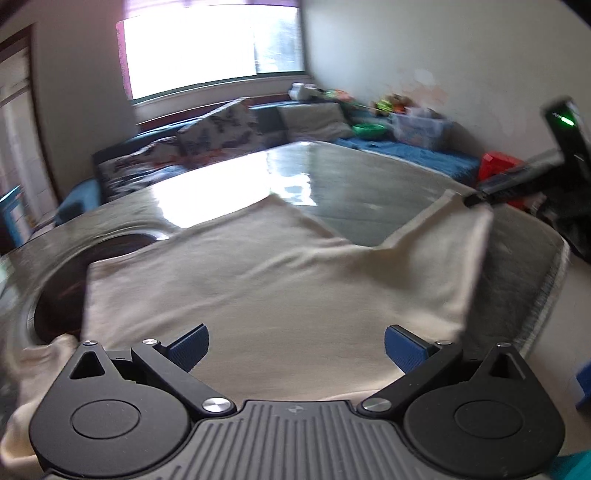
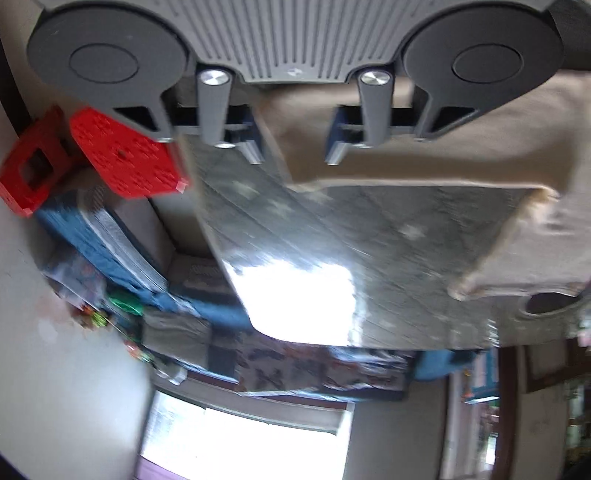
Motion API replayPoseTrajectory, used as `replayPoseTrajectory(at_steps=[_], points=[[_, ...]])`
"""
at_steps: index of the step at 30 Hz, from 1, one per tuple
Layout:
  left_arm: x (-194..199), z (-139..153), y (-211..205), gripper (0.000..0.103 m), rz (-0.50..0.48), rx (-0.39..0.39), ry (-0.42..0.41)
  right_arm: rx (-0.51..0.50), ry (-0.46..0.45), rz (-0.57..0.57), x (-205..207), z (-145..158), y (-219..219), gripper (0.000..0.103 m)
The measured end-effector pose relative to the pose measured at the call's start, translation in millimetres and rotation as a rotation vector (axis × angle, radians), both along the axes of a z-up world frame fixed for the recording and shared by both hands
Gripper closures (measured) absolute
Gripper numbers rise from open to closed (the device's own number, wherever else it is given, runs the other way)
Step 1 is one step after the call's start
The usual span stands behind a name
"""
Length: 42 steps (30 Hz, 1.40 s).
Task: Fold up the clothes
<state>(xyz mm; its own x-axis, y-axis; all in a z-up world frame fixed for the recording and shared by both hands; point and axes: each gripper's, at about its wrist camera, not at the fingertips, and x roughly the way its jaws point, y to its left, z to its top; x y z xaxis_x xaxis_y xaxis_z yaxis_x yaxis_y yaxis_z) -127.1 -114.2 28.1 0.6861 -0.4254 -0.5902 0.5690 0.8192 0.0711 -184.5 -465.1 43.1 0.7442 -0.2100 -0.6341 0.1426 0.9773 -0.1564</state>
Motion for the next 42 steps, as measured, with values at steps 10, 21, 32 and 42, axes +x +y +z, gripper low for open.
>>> replayPoseTrajectory(at_steps=[10,21,32,42], points=[[46.7,18.1,101.4,0.0,0.384,-0.019,-0.053,0.033,-0.059,0.395,19.2,25.9,114.7,0.019],[107.5,-4.2,161.4,0.027,0.544,-0.002,0.034,0.031,0.002,0.611,43.9,3.7,195.1,0.013],[115.7,-14.4,160.7,0.087,0.461,-0.02,0.063,0.013,0.056,0.654,48.2,-12.5,212.6,0.005],[80.9,11.7,201.6,0.099,0.748,-0.114,-0.058,0.006,0.071,0.656,45.8,-19.5,216.4,0.002]])
